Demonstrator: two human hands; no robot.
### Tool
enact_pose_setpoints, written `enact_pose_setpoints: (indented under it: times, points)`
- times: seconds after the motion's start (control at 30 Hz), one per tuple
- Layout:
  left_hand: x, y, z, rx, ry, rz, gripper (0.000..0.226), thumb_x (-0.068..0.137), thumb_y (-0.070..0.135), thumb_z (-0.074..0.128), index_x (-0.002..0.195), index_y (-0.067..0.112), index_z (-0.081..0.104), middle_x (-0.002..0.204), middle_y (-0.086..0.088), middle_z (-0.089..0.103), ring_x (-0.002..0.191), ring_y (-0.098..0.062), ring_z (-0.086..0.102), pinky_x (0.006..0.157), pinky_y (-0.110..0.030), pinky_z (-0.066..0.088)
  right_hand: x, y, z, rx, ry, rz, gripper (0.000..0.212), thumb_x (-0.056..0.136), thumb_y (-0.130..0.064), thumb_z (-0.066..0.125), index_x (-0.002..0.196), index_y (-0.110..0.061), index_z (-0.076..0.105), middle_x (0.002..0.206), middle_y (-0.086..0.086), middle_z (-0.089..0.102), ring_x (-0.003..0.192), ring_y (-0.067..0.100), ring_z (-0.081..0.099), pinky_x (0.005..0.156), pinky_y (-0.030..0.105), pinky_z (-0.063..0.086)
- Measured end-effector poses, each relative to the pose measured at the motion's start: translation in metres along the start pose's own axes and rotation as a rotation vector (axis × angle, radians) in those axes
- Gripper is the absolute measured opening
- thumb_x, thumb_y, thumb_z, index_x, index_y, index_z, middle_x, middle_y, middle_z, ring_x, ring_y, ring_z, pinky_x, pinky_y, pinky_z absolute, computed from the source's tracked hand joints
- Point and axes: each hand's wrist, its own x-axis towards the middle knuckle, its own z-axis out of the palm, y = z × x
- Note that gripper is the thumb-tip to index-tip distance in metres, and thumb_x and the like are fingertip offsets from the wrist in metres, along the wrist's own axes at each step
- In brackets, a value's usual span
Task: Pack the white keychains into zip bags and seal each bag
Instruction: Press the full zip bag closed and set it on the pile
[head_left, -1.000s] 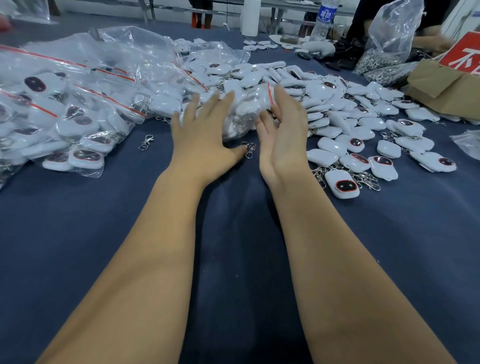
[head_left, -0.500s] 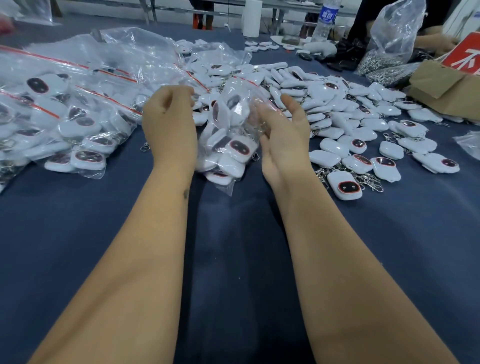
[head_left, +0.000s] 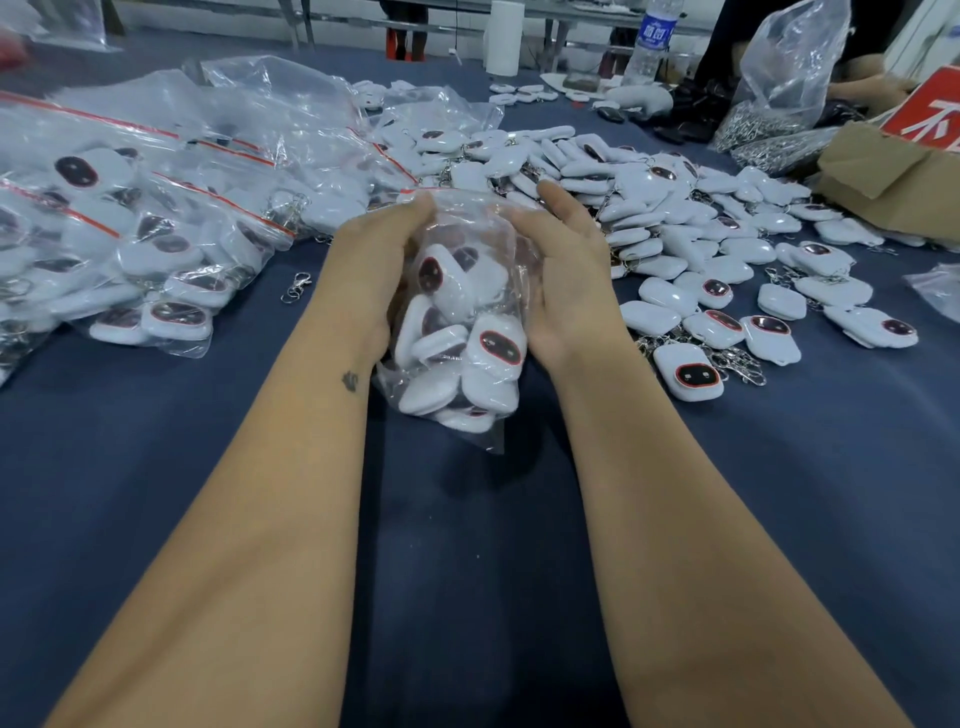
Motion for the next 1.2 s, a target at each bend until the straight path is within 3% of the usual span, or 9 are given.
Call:
enact_pose_setpoints:
  times: [0.1,0.17,0.27,0.33,0.43,0.6,0.77,1.0,1.2]
  points:
    - [-0.002,0.001,0.001,-0.234,-0.096,-0.061,0.025,0.095,0.034,0.06,0.102,0.012,0.071,0.099,-0.013,0.075,0.085,-0.029,0.073,0.077,-0.045,0.06,-0.001,0.003,0.0,-0.148,0.027,0.043,0.011,0.092,-0.014,0.065,0.088,-0.008,0.073,0.068,0.003,0.071,0.06,0.015,0.069,0.056,0.026,0.054]
    - [-0.004,0.001,0.002,-0.36,-0.157,-0.109,0.036,0.097,0.035,0.057,0.122,0.012,0.066,0.114,-0.015,0.072,0.101,-0.033,0.07,0.084,-0.049,0.059,0.0,0.004,-0.001,-0.212,0.054,0.048,0.034,0.095,-0.02,0.064,0.063,-0.012,0.072,0.061,-0.002,0.069,0.052,0.01,0.066,0.05,0.021,0.051]
    - [-0.006,0.003,0.004,-0.466,-0.203,-0.09,0.032,0.102,0.033,0.048,0.118,0.016,0.07,0.11,-0.014,0.073,0.096,-0.031,0.072,0.075,-0.043,0.061,-0.001,0.003,-0.003,-0.239,0.085,0.032,0.027,0.095,-0.019,0.065,0.069,-0.01,0.064,0.058,-0.004,0.067,0.05,0.008,0.062,0.05,0.021,0.051]
    - [-0.006,0.002,0.003,-0.445,-0.23,-0.103,0.046,0.105,0.041,0.038,0.109,0.011,0.074,0.103,-0.016,0.075,0.091,-0.03,0.074,0.067,-0.038,0.06,-0.001,0.002,-0.003,-0.219,0.116,0.03,0.025,0.093,-0.016,0.067,0.069,-0.01,0.062,0.061,0.0,0.067,0.057,0.013,0.063,0.062,0.029,0.057]
    - [-0.005,0.001,0.004,-0.308,-0.185,-0.167,0.056,0.099,0.052,0.046,0.121,0.003,0.063,0.108,-0.02,0.072,0.097,-0.034,0.072,0.074,-0.041,0.06,-0.002,0.001,-0.002,-0.201,0.127,0.022,0.026,0.092,-0.015,0.068,0.067,-0.011,0.062,0.066,0.004,0.065,0.069,0.022,0.061,0.08,0.042,0.057]
    - [0.005,-0.003,-0.001,-0.131,0.121,0.044,0.022,0.095,0.015,0.063,0.075,0.005,0.066,0.062,-0.005,0.071,0.051,-0.016,0.066,0.051,-0.025,0.053,-0.001,0.004,0.001,-0.205,0.126,0.01,0.023,0.094,-0.011,0.065,0.071,-0.01,0.063,0.062,0.001,0.06,0.058,0.015,0.056,0.066,0.033,0.052]
    - [0.006,-0.005,0.0,-0.266,0.026,0.013,0.018,0.097,0.019,0.06,0.086,0.006,0.066,0.077,-0.009,0.073,0.067,-0.023,0.069,0.067,-0.037,0.06,0.0,0.005,-0.001,-0.212,0.128,0.007,0.017,0.093,-0.01,0.064,0.077,-0.009,0.065,0.063,0.001,0.063,0.062,0.016,0.058,0.062,0.03,0.054]
    - [0.006,-0.005,0.001,-0.334,0.084,-0.094,0.021,0.098,0.027,0.058,0.092,0.007,0.065,0.091,-0.014,0.068,0.073,-0.027,0.066,0.06,-0.034,0.059,-0.003,0.003,-0.001,-0.174,0.128,0.02,0.008,0.093,-0.006,0.065,0.085,-0.006,0.066,0.069,0.004,0.062,0.058,0.013,0.055,0.059,0.025,0.052]
    - [0.002,-0.004,0.001,-0.376,0.205,0.049,0.014,0.094,0.009,0.063,0.081,0.01,0.063,0.062,0.0,0.068,0.052,-0.013,0.064,0.051,-0.023,0.054,-0.002,0.005,-0.001,-0.171,0.174,0.01,0.013,0.093,-0.007,0.065,0.08,-0.007,0.063,0.07,0.007,0.06,0.061,0.015,0.054,0.065,0.029,0.052]
